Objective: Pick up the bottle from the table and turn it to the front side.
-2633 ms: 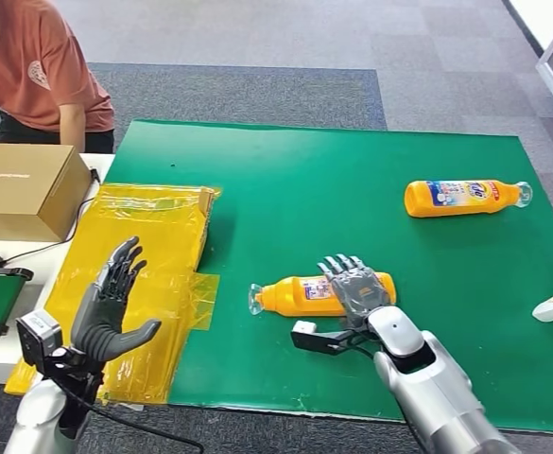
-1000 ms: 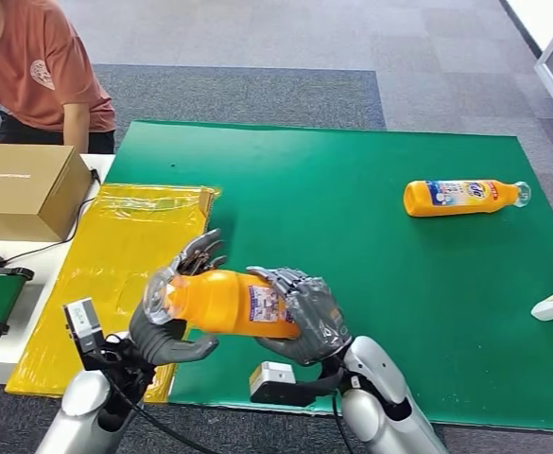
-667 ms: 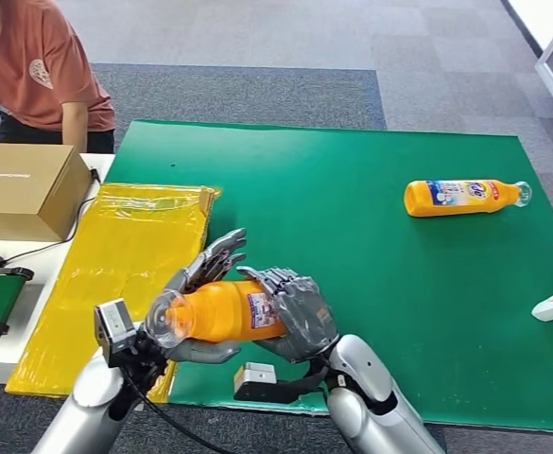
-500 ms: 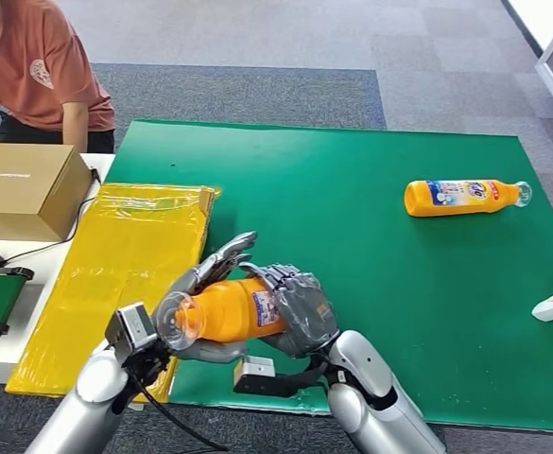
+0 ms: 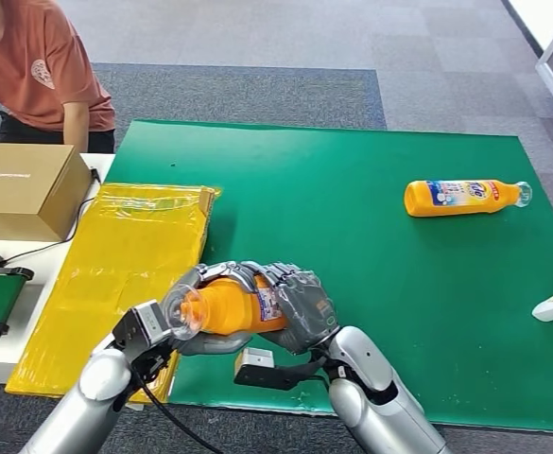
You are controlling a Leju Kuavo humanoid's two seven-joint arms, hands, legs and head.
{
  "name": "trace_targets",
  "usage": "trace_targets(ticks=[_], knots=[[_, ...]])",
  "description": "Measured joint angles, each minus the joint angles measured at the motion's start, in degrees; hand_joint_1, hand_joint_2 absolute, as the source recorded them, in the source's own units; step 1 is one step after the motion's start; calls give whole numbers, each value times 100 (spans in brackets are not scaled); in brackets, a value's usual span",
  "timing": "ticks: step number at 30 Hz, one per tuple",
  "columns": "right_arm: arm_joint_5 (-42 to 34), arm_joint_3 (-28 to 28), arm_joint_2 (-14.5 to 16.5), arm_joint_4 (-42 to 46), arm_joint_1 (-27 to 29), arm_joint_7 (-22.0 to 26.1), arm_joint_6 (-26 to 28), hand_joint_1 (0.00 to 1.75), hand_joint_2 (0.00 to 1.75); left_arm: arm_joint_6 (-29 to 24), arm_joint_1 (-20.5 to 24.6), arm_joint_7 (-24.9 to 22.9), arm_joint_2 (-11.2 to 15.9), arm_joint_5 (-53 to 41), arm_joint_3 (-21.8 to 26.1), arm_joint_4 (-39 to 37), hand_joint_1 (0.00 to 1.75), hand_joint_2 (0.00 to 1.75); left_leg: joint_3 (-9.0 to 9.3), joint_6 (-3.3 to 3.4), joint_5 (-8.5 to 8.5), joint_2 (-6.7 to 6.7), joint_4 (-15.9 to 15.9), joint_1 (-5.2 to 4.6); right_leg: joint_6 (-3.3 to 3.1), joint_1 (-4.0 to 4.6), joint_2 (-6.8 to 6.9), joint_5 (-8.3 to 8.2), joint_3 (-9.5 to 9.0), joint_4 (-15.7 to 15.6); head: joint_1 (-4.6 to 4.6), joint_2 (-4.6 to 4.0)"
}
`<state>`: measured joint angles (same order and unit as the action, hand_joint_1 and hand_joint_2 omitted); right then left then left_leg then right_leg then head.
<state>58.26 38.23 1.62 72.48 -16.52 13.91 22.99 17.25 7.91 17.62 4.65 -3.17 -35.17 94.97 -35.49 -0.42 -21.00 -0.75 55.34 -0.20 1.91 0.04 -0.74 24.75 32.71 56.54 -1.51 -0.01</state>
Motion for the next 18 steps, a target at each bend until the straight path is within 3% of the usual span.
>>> trace_targets(ticks=[3, 6, 11, 14, 16, 18], knots=[[-67, -21, 0, -8, 1, -60, -52, 0, 175, -72, -15, -15, -7, -44, 1, -1, 175, 175, 0, 0, 0, 0, 0, 0, 0, 0, 0, 0, 0, 0, 1, 1], [-599, -115, 2, -19, 23, -116, -368, 0, 175, -255, -71, -31, -16, -256, 1, 4, 175, 175, 0, 0, 0, 0, 0, 0, 0, 0, 0, 0, 0, 0, 1, 0], [-2658, -764, 53, -19, 178, 35, -1084, 0, 175, -610, -234, 53, -71, -560, 46, 113, 175, 175, -5, 1, 0, -1, 0, -1, 1, -1, 1, -1, 1, 0, 1, -1], [-3617, -1313, 97, -1, 290, 185, -1252, 0, 175, -854, -303, 137, -140, -625, 161, 212, 175, 175, -5, 1, 0, -2, 0, -2, 2, -2, 2, -1, 0, 0, 0, 0], [-4021, -1729, 105, 81, 337, 262, -1268, 0, 175, -1296, -409, 75, -155, -1104, 264, 256, 175, 175, -4, 1, 0, -2, 0, -3, 2, -3, 2, -2, 2, 0, 1, 1], [-4209, -2171, 104, 262, 382, 303, -1257, 0, 175, -2276, -553, -206, -144, -2455, 339, 267, 175, 175, -6, 1, 1, 0, 1, -3, 2, -4, 1, -2, 8, 0, 0, 0]])
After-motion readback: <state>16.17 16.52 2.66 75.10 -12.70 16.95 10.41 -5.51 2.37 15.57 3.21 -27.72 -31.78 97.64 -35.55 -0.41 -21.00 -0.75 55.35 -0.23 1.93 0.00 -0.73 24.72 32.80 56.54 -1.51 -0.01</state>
